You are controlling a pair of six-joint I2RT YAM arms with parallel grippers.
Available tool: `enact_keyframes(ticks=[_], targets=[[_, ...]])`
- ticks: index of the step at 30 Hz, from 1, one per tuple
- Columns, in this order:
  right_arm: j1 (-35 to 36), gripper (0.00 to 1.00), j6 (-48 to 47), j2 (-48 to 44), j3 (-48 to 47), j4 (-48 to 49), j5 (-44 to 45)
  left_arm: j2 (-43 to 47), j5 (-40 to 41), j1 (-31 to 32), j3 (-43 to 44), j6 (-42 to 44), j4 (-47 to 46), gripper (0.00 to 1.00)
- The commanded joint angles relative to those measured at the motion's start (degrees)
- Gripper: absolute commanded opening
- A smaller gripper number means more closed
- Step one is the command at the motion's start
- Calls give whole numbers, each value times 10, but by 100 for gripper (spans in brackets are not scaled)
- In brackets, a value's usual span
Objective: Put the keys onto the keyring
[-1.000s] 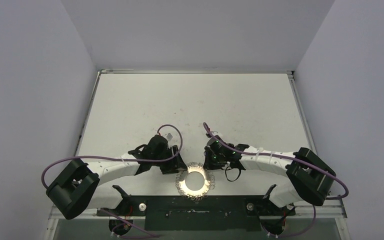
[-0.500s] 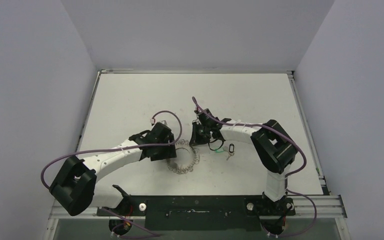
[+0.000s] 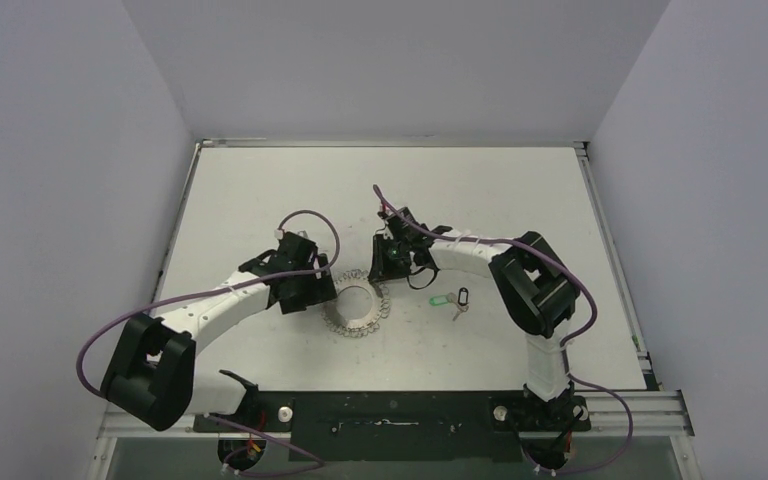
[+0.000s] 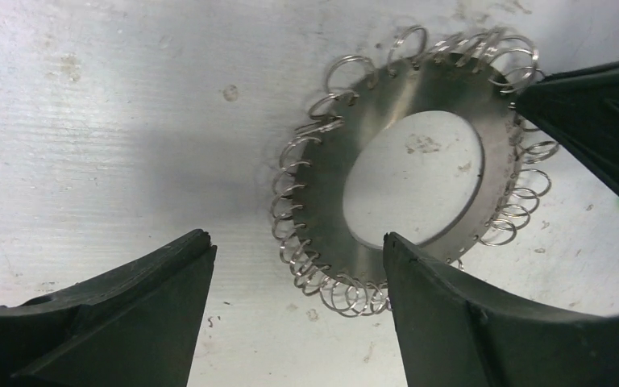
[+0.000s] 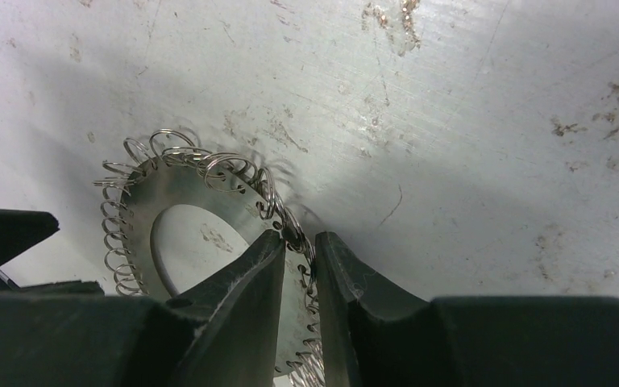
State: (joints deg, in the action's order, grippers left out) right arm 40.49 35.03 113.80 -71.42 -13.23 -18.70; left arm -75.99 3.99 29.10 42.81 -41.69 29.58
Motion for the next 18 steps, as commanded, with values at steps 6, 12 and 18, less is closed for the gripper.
enact_keyframes(ticks=[6,12,18], targets=[[27,19,21,-43,108,-27,16,-17,-145,-72,-98,-35,-140,71],[73,17,62,-82,175,-7,13,-67,-186,-72,-82,-19,-180,63],[86,21,82,-137,207,-5,27,-127,-199,-70,-1,26,-150,63]])
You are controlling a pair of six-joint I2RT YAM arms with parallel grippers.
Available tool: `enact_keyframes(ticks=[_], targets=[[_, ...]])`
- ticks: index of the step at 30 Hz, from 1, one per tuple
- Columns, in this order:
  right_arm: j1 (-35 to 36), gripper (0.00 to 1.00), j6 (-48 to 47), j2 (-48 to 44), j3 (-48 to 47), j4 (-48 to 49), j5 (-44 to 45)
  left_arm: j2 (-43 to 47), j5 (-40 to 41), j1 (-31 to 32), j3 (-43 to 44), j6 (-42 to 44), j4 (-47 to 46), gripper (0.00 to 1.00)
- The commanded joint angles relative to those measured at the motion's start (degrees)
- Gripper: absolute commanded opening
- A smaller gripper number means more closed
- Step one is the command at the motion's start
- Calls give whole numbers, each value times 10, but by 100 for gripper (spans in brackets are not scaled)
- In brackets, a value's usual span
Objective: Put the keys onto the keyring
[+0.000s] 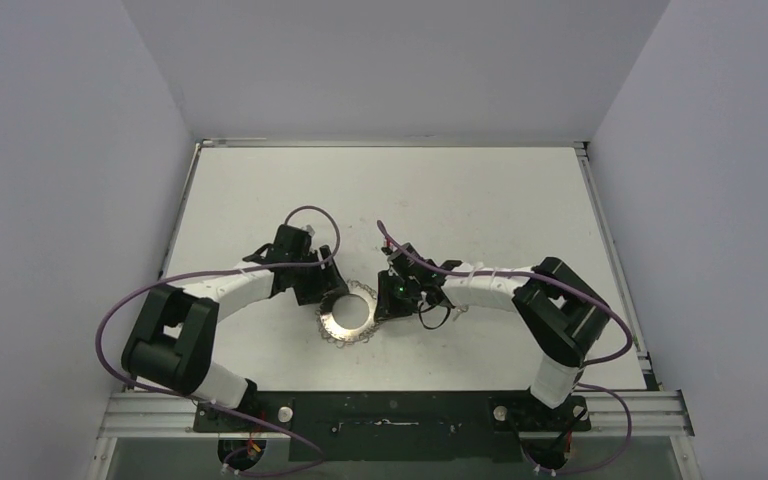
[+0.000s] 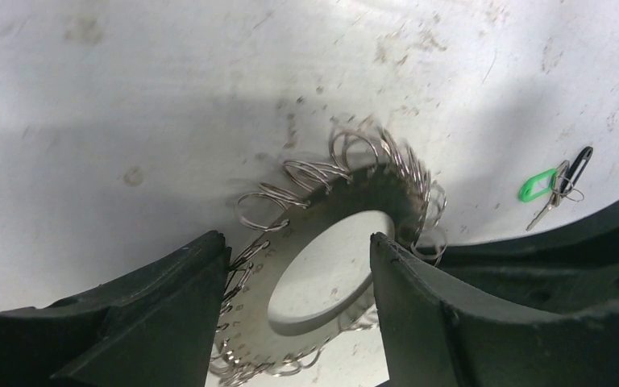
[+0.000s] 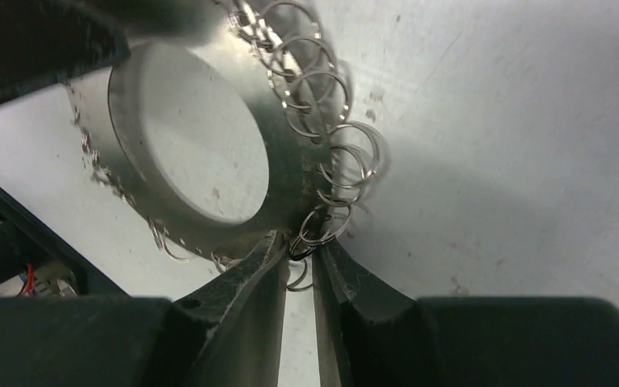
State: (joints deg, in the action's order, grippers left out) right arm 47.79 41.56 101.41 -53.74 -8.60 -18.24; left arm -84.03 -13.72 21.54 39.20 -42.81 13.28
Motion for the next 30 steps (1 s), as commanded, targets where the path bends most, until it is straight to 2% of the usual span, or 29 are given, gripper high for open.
enact_keyframes(ticks=[1,4,8,10,15,20,25,30], targets=[[9,22,11,-24,29,-60,32,-51,-17,6,47,44,22,63],[-8,25,-6,-47,24,-81,44,-45,10,8,71,59,52,64],[-27,42,-33,-49,-1,-95,44,-10,55,9,75,72,94,70],[-32,45,-48,-38,-23,-109,47,16,74,9,64,73,114,71],[-43,47,-76,-3,-71,-130,58,88,72,10,-2,54,126,70],[-43,47,-87,34,-110,-148,45,137,24,12,-80,-3,82,69],[-31,44,-87,39,-101,-146,33,145,-10,14,-136,-51,4,63],[-17,42,-68,16,-54,-130,25,107,-11,14,-119,-40,-18,60]])
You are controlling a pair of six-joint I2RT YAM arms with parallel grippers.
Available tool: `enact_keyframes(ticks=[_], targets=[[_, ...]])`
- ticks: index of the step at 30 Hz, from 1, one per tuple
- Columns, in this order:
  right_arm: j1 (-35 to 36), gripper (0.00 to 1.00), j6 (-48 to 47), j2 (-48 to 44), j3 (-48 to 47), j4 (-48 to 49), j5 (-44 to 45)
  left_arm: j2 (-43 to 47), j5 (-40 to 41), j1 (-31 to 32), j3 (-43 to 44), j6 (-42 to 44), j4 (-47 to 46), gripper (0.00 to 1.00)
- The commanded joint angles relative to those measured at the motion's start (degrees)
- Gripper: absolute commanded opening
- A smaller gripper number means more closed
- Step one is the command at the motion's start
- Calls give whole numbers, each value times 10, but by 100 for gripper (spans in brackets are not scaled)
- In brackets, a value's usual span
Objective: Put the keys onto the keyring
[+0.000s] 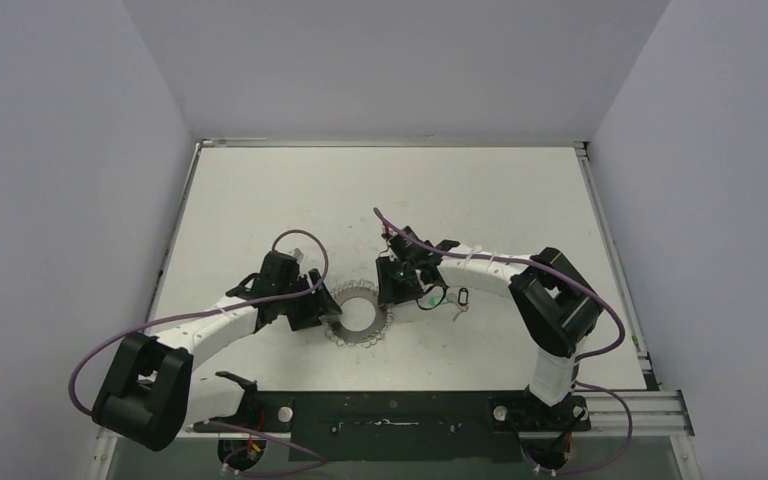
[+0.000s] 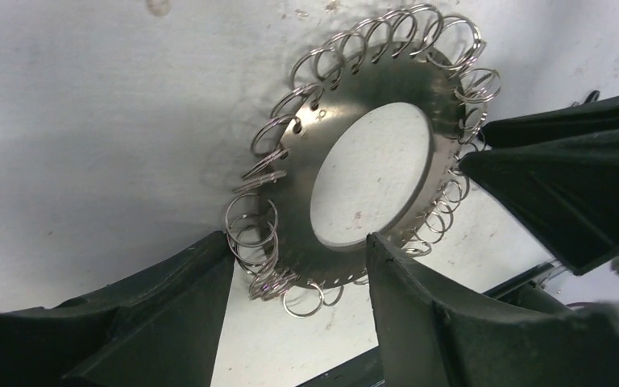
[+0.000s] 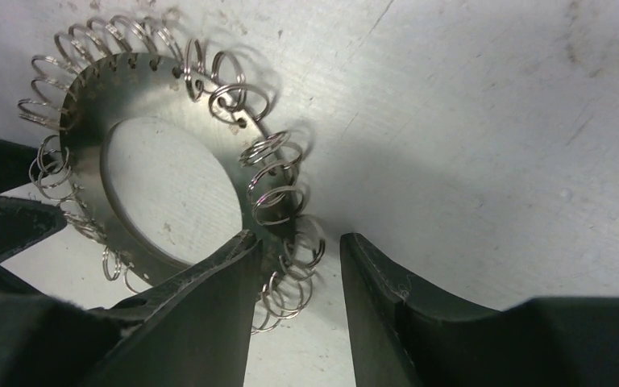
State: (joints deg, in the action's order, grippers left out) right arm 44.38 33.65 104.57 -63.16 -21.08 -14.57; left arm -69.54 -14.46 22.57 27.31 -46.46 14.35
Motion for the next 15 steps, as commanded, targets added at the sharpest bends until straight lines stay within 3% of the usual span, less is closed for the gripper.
enact_keyframes(ticks=[1,9,15], targets=[[21,42,16,-22,53,0,-13,-51,-4,4,9,5,-32,59],[51,40,58,-55,121,35,-34,-151,-1,5,121,67,-22,56],[41,44,30,-85,95,-19,7,-160,31,5,161,92,14,57]])
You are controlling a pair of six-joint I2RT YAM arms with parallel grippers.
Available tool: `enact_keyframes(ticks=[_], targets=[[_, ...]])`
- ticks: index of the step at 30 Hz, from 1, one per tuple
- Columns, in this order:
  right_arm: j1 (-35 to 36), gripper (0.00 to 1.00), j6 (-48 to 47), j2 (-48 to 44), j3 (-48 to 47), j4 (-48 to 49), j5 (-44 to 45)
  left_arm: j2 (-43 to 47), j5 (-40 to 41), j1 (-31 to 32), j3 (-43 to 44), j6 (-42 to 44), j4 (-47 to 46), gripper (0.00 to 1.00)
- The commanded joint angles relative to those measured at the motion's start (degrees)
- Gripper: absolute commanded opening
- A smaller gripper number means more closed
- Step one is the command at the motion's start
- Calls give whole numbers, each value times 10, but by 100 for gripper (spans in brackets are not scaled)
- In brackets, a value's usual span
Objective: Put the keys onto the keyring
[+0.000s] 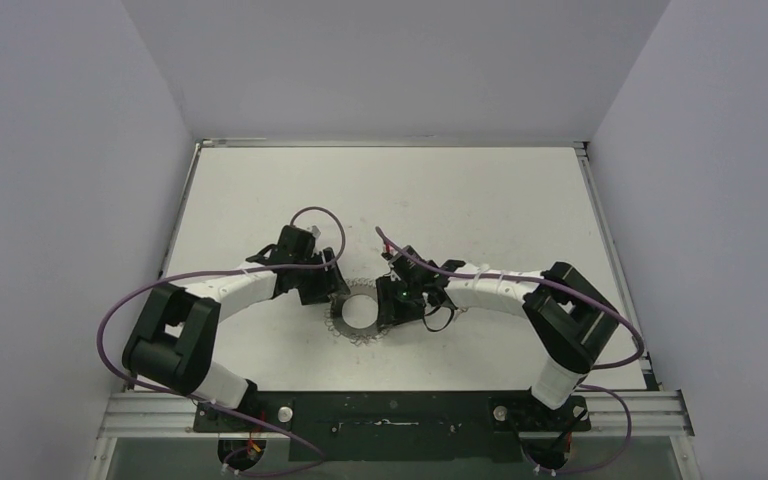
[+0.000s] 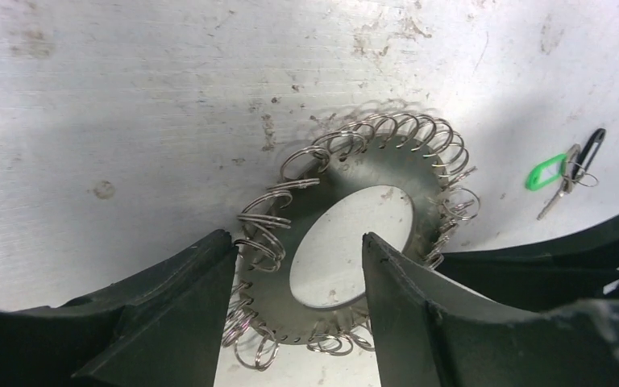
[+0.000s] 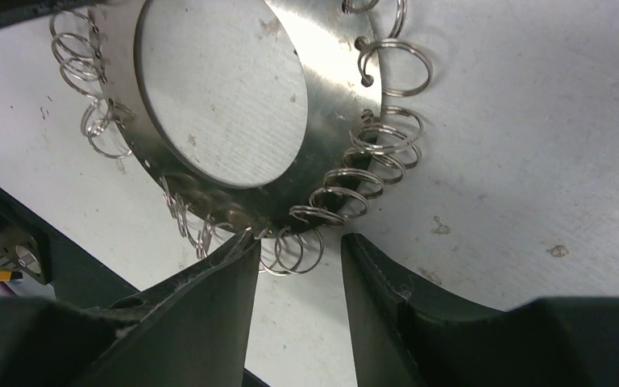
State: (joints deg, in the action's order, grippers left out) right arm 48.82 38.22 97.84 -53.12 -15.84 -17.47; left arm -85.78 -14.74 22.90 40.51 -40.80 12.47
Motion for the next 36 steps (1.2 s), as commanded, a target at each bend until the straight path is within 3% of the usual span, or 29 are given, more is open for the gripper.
enact_keyframes(ticks=[1,6,14,20,25,28,31,36], targets=[[-7,45,-22,-22,-15,-81,41,6,39,2,29,37,40,57],[-35,53,-52,-25,-49,-106,49,62,56,2,1,39,74,58],[-63,54,-56,28,-62,-68,15,161,25,6,-108,-24,57,55],[-48,46,-24,57,-45,-13,-20,160,7,7,-148,-57,7,48],[-25,25,-3,44,-19,1,-20,108,10,7,-110,-35,-1,45],[-9,23,16,32,3,13,-21,75,13,6,-75,-13,-2,44],[-2,28,25,19,19,17,-19,48,27,5,-38,9,15,44],[-22,48,-5,-19,3,-23,18,46,60,3,6,43,56,44]])
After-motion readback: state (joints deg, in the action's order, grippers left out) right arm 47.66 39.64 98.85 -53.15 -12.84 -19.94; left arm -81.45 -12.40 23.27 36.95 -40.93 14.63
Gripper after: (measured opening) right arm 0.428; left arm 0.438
